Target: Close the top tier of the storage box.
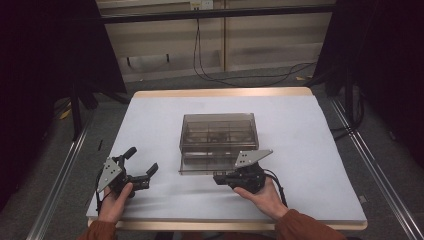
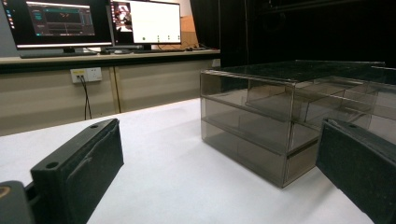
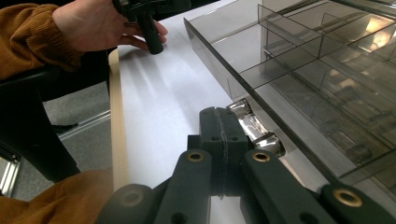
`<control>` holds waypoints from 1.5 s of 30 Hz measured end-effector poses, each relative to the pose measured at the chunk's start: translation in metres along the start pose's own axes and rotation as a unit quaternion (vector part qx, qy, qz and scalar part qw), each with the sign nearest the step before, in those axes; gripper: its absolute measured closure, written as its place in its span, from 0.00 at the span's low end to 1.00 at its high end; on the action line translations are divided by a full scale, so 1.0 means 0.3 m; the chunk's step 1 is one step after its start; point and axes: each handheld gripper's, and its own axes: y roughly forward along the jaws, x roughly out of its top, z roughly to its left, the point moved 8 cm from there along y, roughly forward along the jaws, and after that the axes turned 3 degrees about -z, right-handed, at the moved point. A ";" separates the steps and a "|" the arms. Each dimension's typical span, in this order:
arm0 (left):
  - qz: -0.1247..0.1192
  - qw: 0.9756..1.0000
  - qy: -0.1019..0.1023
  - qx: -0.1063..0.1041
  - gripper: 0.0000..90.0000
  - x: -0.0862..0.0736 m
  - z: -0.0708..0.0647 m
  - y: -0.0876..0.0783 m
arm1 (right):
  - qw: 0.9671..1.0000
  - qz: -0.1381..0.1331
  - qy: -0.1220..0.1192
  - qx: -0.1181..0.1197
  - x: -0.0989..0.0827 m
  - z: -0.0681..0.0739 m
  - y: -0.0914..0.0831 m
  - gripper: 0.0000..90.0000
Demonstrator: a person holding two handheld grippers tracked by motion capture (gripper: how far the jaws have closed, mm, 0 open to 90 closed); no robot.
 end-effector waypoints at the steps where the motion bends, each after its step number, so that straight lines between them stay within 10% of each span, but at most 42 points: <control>1: -0.001 1.000 -0.003 -0.001 0.01 0.000 -0.002 0.000 | 1.000 0.000 0.001 0.000 0.000 0.000 0.000 1.00; 45: 0.000 1.000 0.002 0.001 0.01 0.000 0.001 0.000 | 1.000 -0.007 0.014 -0.009 0.015 -0.032 0.001 1.00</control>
